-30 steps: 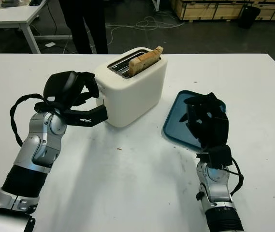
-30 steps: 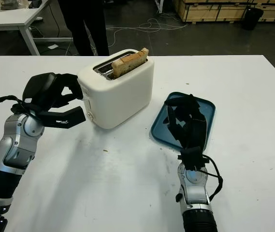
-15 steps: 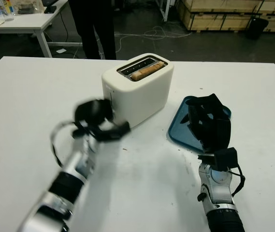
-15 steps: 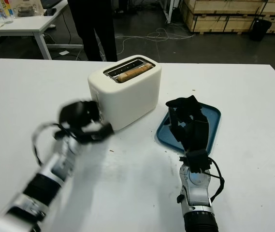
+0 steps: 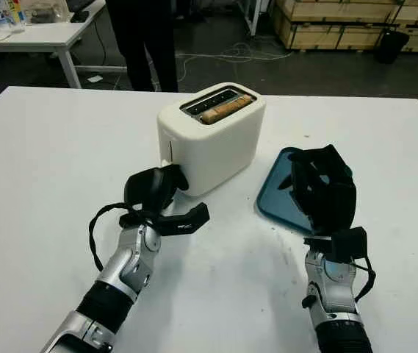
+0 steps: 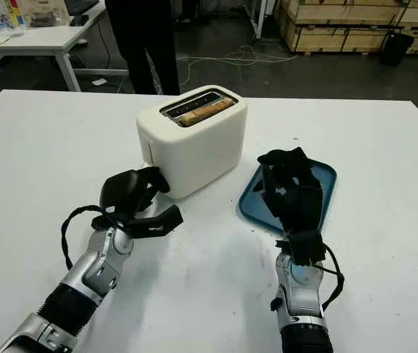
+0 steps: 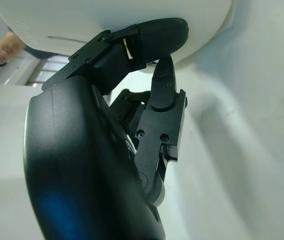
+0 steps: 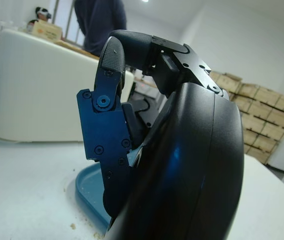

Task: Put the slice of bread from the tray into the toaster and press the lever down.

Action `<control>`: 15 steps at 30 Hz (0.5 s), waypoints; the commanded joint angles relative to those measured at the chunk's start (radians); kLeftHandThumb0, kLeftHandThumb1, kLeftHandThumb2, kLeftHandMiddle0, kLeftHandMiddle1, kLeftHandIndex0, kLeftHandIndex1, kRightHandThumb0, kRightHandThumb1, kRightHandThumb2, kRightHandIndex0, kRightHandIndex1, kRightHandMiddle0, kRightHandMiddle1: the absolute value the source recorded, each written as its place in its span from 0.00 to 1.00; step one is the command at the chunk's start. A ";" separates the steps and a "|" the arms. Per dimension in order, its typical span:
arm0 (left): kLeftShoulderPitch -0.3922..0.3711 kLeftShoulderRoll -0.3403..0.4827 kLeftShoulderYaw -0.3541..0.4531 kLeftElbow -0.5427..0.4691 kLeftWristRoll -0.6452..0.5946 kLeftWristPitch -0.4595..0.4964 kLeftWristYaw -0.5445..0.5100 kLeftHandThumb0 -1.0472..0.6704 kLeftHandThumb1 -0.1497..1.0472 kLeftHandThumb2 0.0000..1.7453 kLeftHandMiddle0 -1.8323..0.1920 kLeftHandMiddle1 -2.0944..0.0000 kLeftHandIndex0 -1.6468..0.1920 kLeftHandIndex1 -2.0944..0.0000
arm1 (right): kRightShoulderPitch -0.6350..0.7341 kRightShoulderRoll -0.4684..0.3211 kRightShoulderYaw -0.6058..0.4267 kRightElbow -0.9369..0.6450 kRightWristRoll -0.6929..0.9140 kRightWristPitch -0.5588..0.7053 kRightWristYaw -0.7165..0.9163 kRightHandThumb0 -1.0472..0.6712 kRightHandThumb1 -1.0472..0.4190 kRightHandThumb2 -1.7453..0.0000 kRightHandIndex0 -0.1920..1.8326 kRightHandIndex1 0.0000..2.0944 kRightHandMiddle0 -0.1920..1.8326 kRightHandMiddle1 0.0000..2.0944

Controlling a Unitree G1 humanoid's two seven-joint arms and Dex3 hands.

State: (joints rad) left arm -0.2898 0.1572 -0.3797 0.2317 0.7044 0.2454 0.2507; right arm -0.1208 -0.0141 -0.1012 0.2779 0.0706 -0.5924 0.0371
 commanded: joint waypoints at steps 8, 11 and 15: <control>0.162 -0.014 0.107 -0.310 -0.263 -0.366 -0.029 0.52 0.66 0.53 0.40 0.20 0.33 0.77 | -0.003 0.003 0.003 0.002 0.005 -0.011 0.008 0.36 0.09 0.79 0.49 0.83 0.37 0.73; 0.190 -0.030 0.160 -0.392 -0.366 -0.480 -0.038 0.44 0.71 0.51 0.35 0.17 0.36 0.69 | -0.006 -0.001 0.003 0.008 -0.012 -0.018 0.001 0.35 0.09 0.79 0.49 0.83 0.37 0.73; 0.202 -0.039 0.206 -0.484 -0.472 -0.554 -0.084 0.40 0.60 0.66 0.30 0.17 0.40 0.56 | -0.010 -0.001 0.006 0.009 -0.019 -0.012 -0.001 0.35 0.09 0.79 0.49 0.83 0.37 0.74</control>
State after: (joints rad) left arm -0.0962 0.1248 -0.1849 -0.2270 0.2589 -0.2893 0.1802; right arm -0.1206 -0.0144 -0.0989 0.2794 0.0598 -0.5930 0.0376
